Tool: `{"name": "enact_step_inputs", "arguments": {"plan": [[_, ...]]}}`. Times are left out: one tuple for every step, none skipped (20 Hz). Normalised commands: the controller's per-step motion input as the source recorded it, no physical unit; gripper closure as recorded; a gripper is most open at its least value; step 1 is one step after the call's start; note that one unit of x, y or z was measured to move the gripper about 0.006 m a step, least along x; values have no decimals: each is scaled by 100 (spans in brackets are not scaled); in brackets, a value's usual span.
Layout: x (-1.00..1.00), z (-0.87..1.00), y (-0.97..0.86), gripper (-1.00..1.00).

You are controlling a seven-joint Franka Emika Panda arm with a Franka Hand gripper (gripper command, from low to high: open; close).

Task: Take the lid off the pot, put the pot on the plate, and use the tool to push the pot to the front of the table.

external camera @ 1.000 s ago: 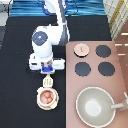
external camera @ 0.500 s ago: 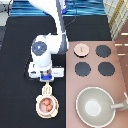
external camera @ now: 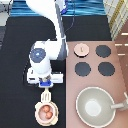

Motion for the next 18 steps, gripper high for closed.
{"name": "enact_step_inputs", "arguments": {"plan": [[100, 39, 0, 100], [100, 38, 0, 100], [100, 38, 0, 100], [100, 39, -5, 100], [86, 46, -19, 100], [51, 50, -23, 100], [23, 51, -27, 100], [0, 54, -21, 100], [-26, 51, -17, 100], [-54, 53, -11, 100], [-80, 52, 0, 100], [-87, 51, 0, 100], [-88, 52, 0, 100], [-85, 61, -4, 100], [-86, 63, -6, 100], [-81, 66, -16, 100], [-81, 67, -17, 100], [-79, 64, -19, 100]]}}
